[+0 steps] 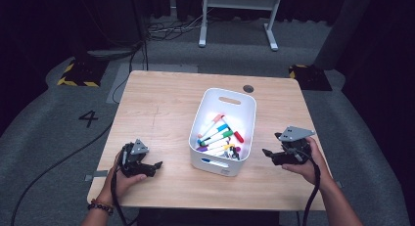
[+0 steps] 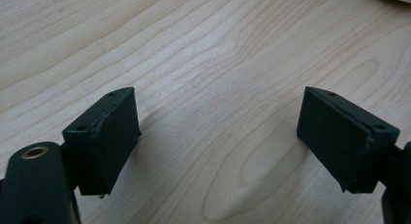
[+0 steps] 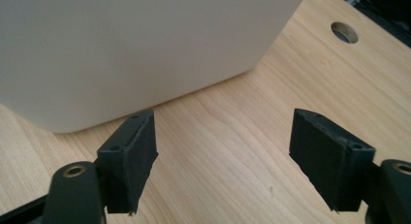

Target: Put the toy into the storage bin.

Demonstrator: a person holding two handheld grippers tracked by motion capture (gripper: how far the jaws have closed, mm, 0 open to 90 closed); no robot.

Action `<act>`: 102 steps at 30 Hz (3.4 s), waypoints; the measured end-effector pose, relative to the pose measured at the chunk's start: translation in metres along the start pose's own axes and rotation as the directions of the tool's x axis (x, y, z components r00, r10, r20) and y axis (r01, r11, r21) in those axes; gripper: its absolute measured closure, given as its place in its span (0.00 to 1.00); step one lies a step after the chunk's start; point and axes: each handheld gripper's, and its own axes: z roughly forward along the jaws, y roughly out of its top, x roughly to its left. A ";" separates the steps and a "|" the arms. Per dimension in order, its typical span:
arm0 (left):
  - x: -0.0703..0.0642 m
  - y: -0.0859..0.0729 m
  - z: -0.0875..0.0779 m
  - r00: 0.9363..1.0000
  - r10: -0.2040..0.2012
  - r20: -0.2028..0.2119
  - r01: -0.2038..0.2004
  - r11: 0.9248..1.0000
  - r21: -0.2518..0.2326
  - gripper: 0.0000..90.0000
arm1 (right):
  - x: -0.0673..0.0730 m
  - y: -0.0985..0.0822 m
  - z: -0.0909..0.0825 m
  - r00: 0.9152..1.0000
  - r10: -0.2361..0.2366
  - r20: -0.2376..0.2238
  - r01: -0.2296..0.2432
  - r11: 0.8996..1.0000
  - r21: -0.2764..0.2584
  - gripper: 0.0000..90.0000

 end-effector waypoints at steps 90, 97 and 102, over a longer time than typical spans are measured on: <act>-0.001 -0.001 -0.001 1.000 0.013 -0.001 -0.013 1.000 0.002 0.17 | -0.025 -0.148 -0.002 0.959 0.283 0.013 -0.283 0.959 -0.029 0.24; 0.000 0.000 -0.001 1.000 0.015 -0.002 -0.015 1.000 0.006 0.17 | -0.025 -0.148 -0.002 0.959 0.284 0.013 -0.283 0.959 -0.029 0.24; 0.000 0.000 -0.001 1.000 0.015 -0.002 -0.015 1.000 0.006 0.17 | -0.025 -0.148 -0.002 0.959 0.283 0.014 -0.283 0.959 -0.029 0.24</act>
